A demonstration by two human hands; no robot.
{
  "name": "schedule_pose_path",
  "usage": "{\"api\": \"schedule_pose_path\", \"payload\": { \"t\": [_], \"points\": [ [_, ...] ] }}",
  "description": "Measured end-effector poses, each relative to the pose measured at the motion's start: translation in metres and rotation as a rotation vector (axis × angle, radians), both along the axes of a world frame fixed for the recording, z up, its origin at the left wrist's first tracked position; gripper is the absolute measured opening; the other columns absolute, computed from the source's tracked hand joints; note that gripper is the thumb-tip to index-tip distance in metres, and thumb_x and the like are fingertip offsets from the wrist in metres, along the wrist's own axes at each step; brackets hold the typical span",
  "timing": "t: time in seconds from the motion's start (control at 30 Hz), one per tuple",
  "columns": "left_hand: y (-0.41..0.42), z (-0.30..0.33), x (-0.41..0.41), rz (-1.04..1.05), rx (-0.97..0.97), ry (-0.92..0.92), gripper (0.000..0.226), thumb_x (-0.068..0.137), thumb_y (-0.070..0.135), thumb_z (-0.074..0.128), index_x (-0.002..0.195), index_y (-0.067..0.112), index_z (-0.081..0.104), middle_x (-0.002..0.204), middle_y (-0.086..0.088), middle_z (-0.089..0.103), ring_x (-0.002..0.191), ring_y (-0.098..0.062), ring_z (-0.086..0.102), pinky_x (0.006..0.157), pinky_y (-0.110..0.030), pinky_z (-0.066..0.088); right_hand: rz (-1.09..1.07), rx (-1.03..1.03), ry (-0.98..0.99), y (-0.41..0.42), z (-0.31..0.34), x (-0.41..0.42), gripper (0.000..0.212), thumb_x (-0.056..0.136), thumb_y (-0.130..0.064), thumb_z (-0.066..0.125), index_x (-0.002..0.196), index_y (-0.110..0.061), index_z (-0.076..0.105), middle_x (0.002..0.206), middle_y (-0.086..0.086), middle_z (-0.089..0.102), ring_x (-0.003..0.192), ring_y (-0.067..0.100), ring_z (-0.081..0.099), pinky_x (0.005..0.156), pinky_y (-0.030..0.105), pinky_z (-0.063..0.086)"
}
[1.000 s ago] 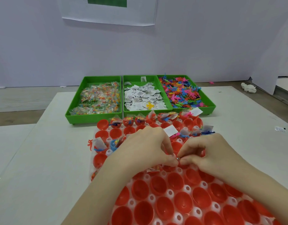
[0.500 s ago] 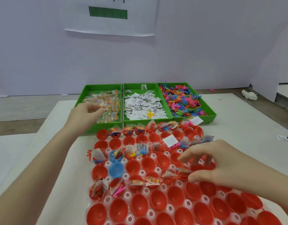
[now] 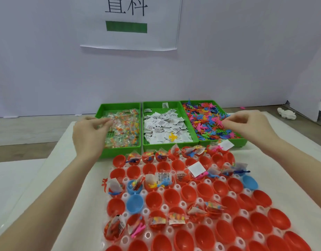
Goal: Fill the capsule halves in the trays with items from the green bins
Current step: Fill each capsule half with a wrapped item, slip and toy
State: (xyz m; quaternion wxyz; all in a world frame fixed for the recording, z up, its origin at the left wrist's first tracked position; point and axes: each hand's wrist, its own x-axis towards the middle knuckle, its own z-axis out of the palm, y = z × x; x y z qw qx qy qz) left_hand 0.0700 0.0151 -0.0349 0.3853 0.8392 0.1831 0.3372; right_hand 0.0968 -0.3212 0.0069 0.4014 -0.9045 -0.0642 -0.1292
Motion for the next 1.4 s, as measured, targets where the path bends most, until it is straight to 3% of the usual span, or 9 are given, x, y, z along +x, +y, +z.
{"api": "schedule_pose_path", "payload": {
  "t": [0.07,0.2,0.3,0.43,0.53,0.73,0.97,1.23,1.4],
  "points": [
    [-0.005,0.013,-0.013,0.075,-0.311,-0.177,0.027,0.083,0.025,0.067,0.107,0.012,0.07,0.103,-0.008,0.069,0.09,-0.013,0.062,0.087,-0.028,0.047,-0.095,-0.104,0.068,-0.003,-0.011,0.031,0.009,0.081,-0.019,0.069,0.086,-0.012,0.071,0.094,0.007,0.07,0.084,0.013,0.058,0.077,0.027,0.044],
    [-0.017,0.029,-0.046,-0.074,-0.629,-0.345,0.012,0.085,0.016,0.065,0.097,0.015,0.067,0.062,0.011,0.068,0.05,0.0,0.059,0.053,-0.01,0.046,-0.018,-0.37,0.251,0.001,-0.026,0.067,0.037,0.081,-0.027,0.071,0.111,-0.007,0.066,0.119,0.01,0.063,0.109,0.022,0.056,0.089,0.029,0.04],
    [-0.023,0.035,-0.064,-0.168,-0.675,-0.322,0.004,0.085,0.013,0.064,0.083,0.015,0.066,0.055,0.013,0.066,0.047,-0.001,0.058,0.053,-0.008,0.047,-0.011,-0.464,0.327,0.009,-0.034,0.073,0.045,0.077,-0.033,0.074,0.111,-0.006,0.066,0.118,0.009,0.064,0.108,0.023,0.057,0.087,0.031,0.042],
    [-0.026,0.04,-0.073,-0.238,-0.712,-0.273,0.003,0.084,0.016,0.064,0.082,0.016,0.066,0.057,0.011,0.067,0.049,0.0,0.058,0.054,-0.009,0.047,-0.081,-0.546,0.272,0.015,-0.034,0.07,0.031,0.073,-0.038,0.076,0.078,-0.008,0.072,0.081,0.007,0.069,0.077,0.021,0.061,0.068,0.031,0.047],
    [-0.026,0.041,-0.075,-0.281,-0.718,-0.234,0.002,0.081,0.017,0.066,0.083,0.015,0.067,0.061,0.008,0.069,0.051,-0.001,0.059,0.054,-0.01,0.048,-0.096,-0.421,0.197,0.014,-0.031,0.068,0.022,0.069,-0.026,0.08,0.065,-0.009,0.066,0.079,0.007,0.066,0.078,0.02,0.058,0.069,0.033,0.047],
    [-0.029,0.042,-0.074,-0.333,-0.733,-0.191,0.01,0.075,0.022,0.068,0.083,0.015,0.068,0.065,0.006,0.07,0.055,-0.003,0.062,0.053,-0.01,0.048,-0.131,-0.158,0.048,0.02,-0.027,0.065,0.008,0.076,-0.002,0.071,0.081,-0.007,0.068,0.092,0.013,0.066,0.088,0.025,0.06,0.079,0.033,0.046],
    [-0.029,0.04,-0.075,-0.419,-0.728,-0.1,0.013,0.076,0.021,0.067,0.086,0.014,0.07,0.069,0.003,0.07,0.056,-0.005,0.061,0.059,-0.012,0.051,0.224,-0.266,0.206,0.1,-0.015,0.061,0.027,0.088,-0.004,0.045,0.09,-0.01,0.072,0.069,-0.004,0.055,0.056,0.01,0.047,0.044,0.016,0.036],
    [-0.031,0.04,-0.074,-0.422,-0.726,-0.086,0.007,0.081,0.017,0.065,0.086,0.014,0.069,0.066,0.006,0.069,0.056,-0.004,0.062,0.058,-0.012,0.051,0.32,-0.454,0.288,0.151,-0.026,0.063,0.032,0.092,-0.008,0.039,0.104,0.005,0.065,0.122,0.02,0.056,0.112,0.034,0.053,0.094,0.039,0.043],
    [-0.033,0.041,-0.073,-0.414,-0.733,-0.077,0.005,0.081,0.016,0.065,0.084,0.016,0.069,0.064,0.008,0.069,0.056,-0.003,0.062,0.056,-0.012,0.05,0.382,-0.611,0.267,0.147,-0.031,0.062,0.036,0.081,-0.033,0.063,0.104,-0.006,0.064,0.095,0.003,0.066,0.086,0.022,0.06,0.069,0.03,0.047]
  ]
}}
